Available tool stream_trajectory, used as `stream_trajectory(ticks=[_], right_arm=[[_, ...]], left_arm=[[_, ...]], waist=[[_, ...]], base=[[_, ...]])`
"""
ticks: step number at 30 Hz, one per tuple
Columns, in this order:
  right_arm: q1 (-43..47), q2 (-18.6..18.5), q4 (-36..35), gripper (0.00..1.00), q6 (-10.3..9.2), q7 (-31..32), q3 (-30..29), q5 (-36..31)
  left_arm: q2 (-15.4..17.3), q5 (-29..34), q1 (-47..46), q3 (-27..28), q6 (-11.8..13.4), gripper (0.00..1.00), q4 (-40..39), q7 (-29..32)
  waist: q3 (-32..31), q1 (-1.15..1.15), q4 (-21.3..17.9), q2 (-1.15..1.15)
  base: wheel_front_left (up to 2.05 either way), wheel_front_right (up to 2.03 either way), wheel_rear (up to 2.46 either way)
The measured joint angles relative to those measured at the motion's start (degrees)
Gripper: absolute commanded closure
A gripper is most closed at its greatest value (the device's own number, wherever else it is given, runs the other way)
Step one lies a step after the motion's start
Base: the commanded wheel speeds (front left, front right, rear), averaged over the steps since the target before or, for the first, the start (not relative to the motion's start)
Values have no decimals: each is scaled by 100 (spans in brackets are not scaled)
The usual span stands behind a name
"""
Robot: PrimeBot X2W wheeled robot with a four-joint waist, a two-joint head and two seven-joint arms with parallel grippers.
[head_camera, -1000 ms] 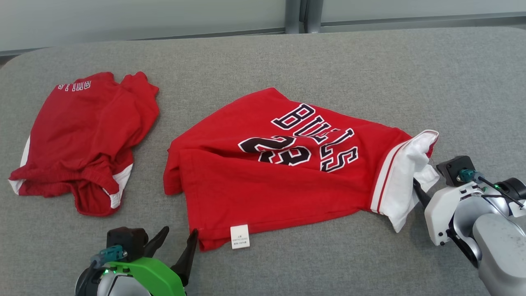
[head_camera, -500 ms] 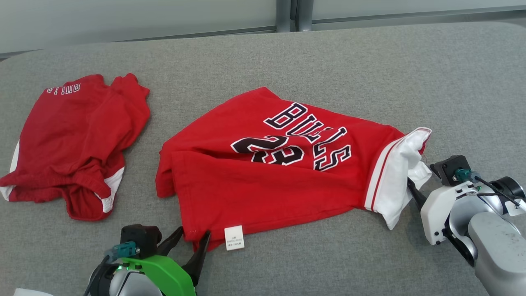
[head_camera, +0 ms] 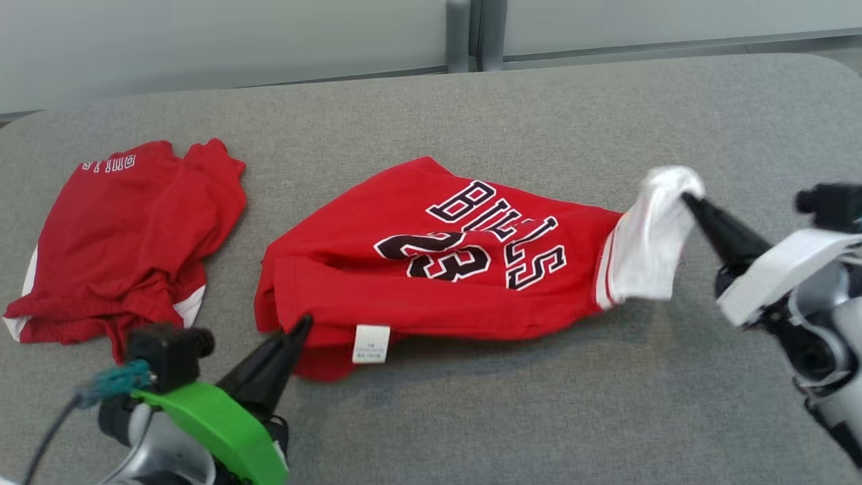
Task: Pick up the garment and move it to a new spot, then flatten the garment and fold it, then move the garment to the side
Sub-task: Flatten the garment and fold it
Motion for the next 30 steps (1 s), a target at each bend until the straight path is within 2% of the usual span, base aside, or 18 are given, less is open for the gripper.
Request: stream_trajectory(ticks=[2,3,5,8,11,15,17,20,23,25,28,30], right_arm=[[92,-376,-845,100,-1,135,-397,781],[204,-766,-1572,100,-4,263,-889,1329],[223,-1033,-2106,100,-4,420,-1367,1720],[11,-1278,-2598,100,-4,684,-1957,2053],[-686,-1272,-2840,100,-4,983,-2201,2113],[-2074,-731,-2588,100,-4,1363,-2201,1823],[-2936,-315,-2163,100,-5,1480,-2182,1416],[-4392,398,-1328,100,-4,1401,-2316,521],[-5679,1018,-416,100,-4,882,-2613,-736],[-6354,1371,48,100,-3,131,-2828,-1625],[-7215,1961,569,100,-5,-727,-3178,-2209],[-7603,2127,832,100,-4,-934,-3101,-2319]], left_arm=[[194,-292,-7,248,-3,100,-648,235],[377,-595,-100,550,12,100,-1288,481],[568,-944,-380,859,81,100,-1806,783],[822,-1471,-1042,1248,203,100,-2192,1283],[1028,-1906,-2089,1460,339,100,-2037,1728],[1154,-2030,-3756,1379,465,100,-1170,2135],[1190,-1870,-4612,1167,448,100,-561,2269],[984,-1497,-5963,873,354,100,431,2060],[628,-923,-7171,704,229,100,1584,1217],[328,-613,-7775,654,146,100,2292,416],[135,-224,-8349,470,-54,100,3054,-704],[163,-86,-8655,376,-124,100,3405,-1282]], waist=[[-51,0,-8,0],[-80,0,-13,0],[-58,0,-17,0],[52,0,-24,0],[249,0,-27,0],[623,0,-13,0],[845,0,0,0],[1216,1,28,0],[1608,1,72,0],[1858,2,105,0],[2186,2,150,0],[2383,2,166,0]], base=[[0,0,0],[0,0,0],[0,0,0],[0,0,0],[0,0,0],[0,0,0],[0,0,0],[0,0,0],[0,0,0],[0,0,0],[0,0,0],[0,0,0]])
